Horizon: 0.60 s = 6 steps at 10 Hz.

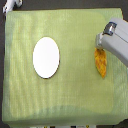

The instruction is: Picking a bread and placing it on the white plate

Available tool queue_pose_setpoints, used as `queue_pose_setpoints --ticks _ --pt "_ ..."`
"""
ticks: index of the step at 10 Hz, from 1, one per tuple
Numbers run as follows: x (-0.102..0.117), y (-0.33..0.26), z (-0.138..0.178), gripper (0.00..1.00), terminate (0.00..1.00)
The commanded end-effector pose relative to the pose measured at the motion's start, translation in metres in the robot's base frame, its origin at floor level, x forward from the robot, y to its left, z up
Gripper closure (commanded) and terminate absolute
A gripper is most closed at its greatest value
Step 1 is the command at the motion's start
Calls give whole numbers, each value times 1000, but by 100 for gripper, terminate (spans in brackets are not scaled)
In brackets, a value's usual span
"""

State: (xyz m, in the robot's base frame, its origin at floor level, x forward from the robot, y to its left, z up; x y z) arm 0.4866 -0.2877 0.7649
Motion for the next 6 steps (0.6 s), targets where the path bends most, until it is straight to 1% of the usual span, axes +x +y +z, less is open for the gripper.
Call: queue_pose_setpoints --ticks 1,4,6 --pt "-13 9 58 100 0" --pt "-10 33 89 100 0" --pt "-4 47 99 100 0"
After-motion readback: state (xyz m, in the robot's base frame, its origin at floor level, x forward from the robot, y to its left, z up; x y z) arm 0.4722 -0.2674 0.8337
